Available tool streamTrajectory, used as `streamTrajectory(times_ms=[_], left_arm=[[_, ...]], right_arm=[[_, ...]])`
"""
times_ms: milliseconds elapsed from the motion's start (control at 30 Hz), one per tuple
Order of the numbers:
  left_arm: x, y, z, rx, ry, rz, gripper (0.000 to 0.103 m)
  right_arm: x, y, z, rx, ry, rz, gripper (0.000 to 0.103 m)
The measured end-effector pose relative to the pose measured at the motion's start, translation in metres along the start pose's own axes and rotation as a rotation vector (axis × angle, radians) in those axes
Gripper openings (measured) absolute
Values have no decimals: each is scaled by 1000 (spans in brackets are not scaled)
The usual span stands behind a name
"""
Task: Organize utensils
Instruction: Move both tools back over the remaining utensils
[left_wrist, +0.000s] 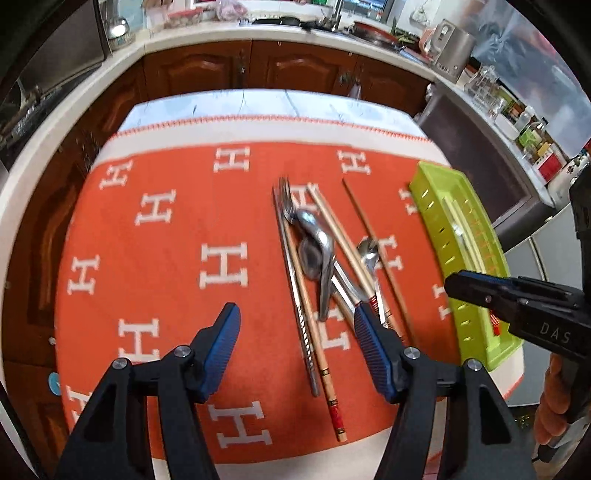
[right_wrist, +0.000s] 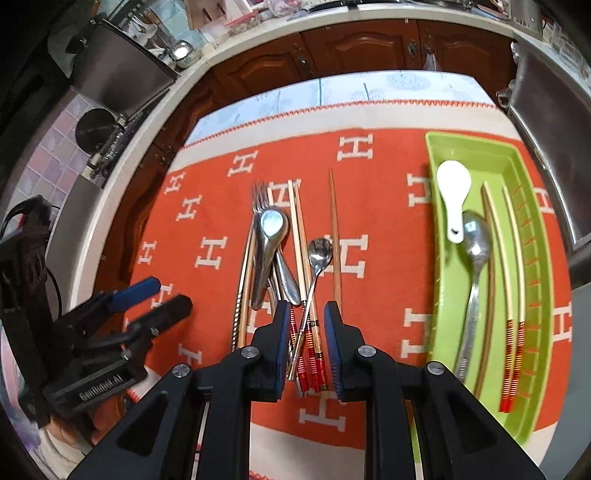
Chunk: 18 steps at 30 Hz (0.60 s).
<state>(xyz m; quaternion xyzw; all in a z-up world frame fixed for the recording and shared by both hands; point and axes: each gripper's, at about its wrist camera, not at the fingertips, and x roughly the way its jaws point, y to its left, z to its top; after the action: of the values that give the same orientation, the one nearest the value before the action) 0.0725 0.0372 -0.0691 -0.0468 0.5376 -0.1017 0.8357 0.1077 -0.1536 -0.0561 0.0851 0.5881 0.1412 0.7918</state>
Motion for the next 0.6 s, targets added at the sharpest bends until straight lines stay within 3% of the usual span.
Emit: streamTrajectory(times_ms=[200,600], left_arm=[[36,7,-14,-23,65,17,49],[65,-2,-19,15,111,112,44]], right_arm=[[32,-5,-5,6,19,-52,19],[59,-20,-5,50,50,-35,19]])
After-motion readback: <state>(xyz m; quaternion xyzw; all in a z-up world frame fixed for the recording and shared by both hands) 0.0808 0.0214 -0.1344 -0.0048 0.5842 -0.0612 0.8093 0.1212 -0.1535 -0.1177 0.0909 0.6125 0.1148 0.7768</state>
